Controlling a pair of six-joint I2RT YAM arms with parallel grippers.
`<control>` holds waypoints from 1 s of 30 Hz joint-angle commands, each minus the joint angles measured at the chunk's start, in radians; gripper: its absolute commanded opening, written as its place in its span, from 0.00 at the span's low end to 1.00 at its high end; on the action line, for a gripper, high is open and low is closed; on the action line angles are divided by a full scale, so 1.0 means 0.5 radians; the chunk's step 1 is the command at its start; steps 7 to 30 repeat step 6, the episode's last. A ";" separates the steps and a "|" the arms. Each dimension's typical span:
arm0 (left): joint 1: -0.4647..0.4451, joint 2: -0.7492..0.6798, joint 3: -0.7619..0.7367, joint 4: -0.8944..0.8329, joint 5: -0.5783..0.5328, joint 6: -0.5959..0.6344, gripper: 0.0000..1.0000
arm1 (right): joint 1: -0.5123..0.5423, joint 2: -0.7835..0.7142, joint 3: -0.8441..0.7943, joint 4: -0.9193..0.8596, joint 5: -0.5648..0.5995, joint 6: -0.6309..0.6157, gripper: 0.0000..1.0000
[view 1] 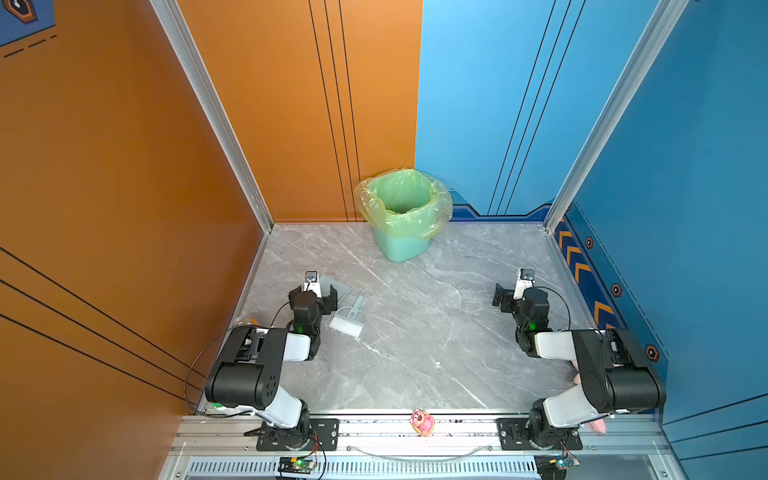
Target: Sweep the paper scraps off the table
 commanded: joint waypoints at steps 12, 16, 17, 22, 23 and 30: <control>0.028 0.021 0.036 -0.049 0.055 -0.033 0.98 | -0.009 0.009 0.001 0.012 -0.015 0.012 1.00; 0.028 0.021 0.036 -0.049 0.055 -0.033 0.98 | -0.009 0.009 0.001 0.012 -0.015 0.012 1.00; 0.028 0.021 0.036 -0.049 0.055 -0.033 0.98 | -0.009 0.009 0.001 0.012 -0.015 0.012 1.00; 0.028 0.021 0.036 -0.049 0.055 -0.033 0.98 | -0.009 0.009 0.001 0.012 -0.015 0.012 1.00; 0.028 0.021 0.036 -0.049 0.055 -0.033 0.98 | -0.009 0.009 0.001 0.012 -0.015 0.012 1.00; 0.028 0.021 0.036 -0.049 0.055 -0.033 0.98 | -0.009 0.009 0.001 0.012 -0.015 0.012 1.00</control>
